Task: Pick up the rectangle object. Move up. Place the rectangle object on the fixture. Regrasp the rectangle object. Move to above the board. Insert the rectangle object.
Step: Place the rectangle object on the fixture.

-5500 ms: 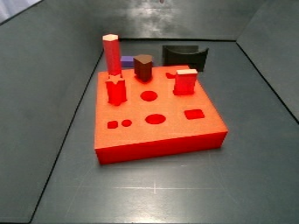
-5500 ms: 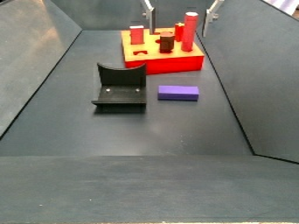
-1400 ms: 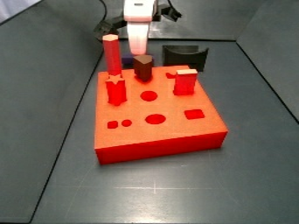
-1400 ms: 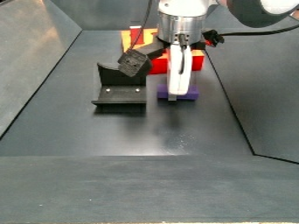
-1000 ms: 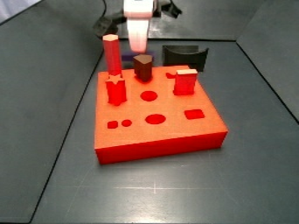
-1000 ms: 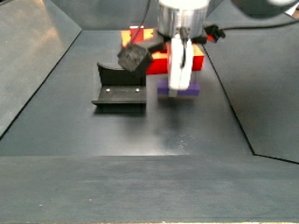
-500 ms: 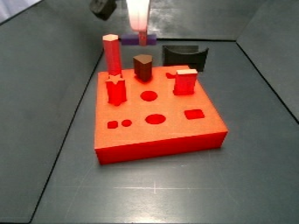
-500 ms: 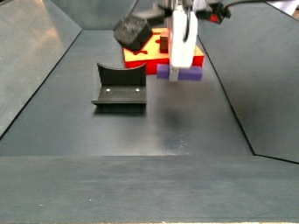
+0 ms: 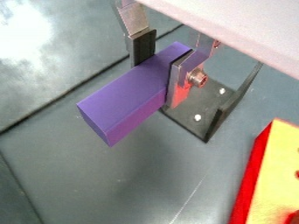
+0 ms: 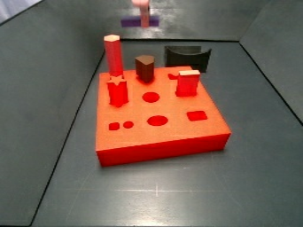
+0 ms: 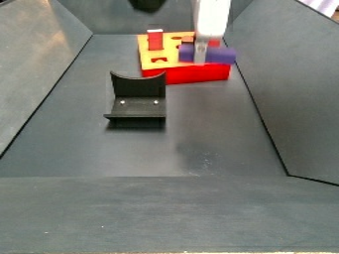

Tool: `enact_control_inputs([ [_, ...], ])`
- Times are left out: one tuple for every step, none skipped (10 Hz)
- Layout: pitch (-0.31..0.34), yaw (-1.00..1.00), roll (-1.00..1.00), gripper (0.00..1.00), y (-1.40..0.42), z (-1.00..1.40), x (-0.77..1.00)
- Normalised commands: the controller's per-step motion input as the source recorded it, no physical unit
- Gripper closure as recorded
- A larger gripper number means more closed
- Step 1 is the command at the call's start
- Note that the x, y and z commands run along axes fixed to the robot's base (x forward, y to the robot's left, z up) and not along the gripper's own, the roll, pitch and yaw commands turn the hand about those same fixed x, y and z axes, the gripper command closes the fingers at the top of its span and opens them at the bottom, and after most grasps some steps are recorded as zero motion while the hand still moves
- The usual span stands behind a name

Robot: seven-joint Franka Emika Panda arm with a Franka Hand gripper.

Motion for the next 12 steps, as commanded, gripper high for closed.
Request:
enact_control_inputs([
  [0.046, -0.01, 0.00, 1.00, 0.00, 0.73, -0.02],
  [0.052, -0.01, 0.00, 1.00, 0.00, 0.61, -0.01],
  [0.063, -0.01, 0.00, 1.00, 0.00, 0.44, 0.00],
  [0.079, -0.01, 0.00, 1.00, 0.00, 0.20, 0.01],
  [0.031, 1.00, 0.04, 1.00, -0.48, 0.24, 1.00],
  [0.032, 1.00, 0.04, 1.00, -0.48, 0.23, 1.00],
  [0.043, 1.00, 0.05, 1.00, -0.40, 0.19, 1.00],
  [0.049, 1.00, 0.05, 1.00, -0.34, 0.17, 1.00],
  [0.055, 1.00, 0.05, 1.00, -0.30, 0.14, 1.00],
  [0.061, 1.00, 0.06, 1.00, -0.25, 0.12, 1.00],
  [0.071, 1.00, 0.06, 1.00, -0.20, 0.09, 1.00],
  [0.078, 1.00, 0.06, 1.00, -0.16, 0.08, 1.00],
])
